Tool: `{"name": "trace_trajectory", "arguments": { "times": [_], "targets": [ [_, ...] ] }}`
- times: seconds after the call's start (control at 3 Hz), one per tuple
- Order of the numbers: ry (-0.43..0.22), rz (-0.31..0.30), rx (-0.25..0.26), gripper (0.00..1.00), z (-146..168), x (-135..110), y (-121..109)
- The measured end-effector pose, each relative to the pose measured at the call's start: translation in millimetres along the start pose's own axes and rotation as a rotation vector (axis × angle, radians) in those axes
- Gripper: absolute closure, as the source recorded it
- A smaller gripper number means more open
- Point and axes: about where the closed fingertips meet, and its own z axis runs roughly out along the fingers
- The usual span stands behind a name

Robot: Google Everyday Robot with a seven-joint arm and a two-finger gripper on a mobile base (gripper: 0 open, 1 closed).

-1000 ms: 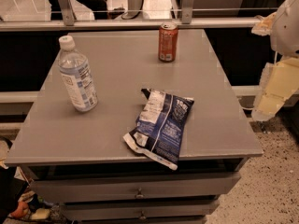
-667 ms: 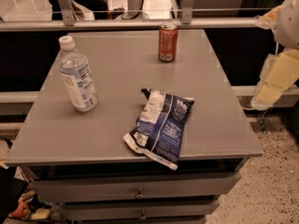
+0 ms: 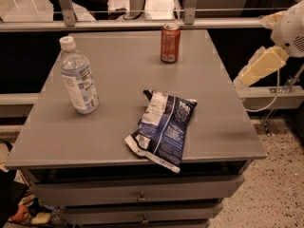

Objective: Knock coke can over

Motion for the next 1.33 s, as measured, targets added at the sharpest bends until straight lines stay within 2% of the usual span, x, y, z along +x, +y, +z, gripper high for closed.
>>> {"name": "trace_trajectory", "arguments": {
  "times": [0.67, 1.0, 1.33],
  "targets": [
    [-0.286, 0.17, 0.078, 0.0, 74.4, -23.3, -48.4],
    [-0.383, 0.219, 0.106, 0.0, 103.8, -41.1, -68.0],
    [-0.39, 0.219, 0.1, 0.0, 106.7, -42.9, -69.3]
  ]
}}
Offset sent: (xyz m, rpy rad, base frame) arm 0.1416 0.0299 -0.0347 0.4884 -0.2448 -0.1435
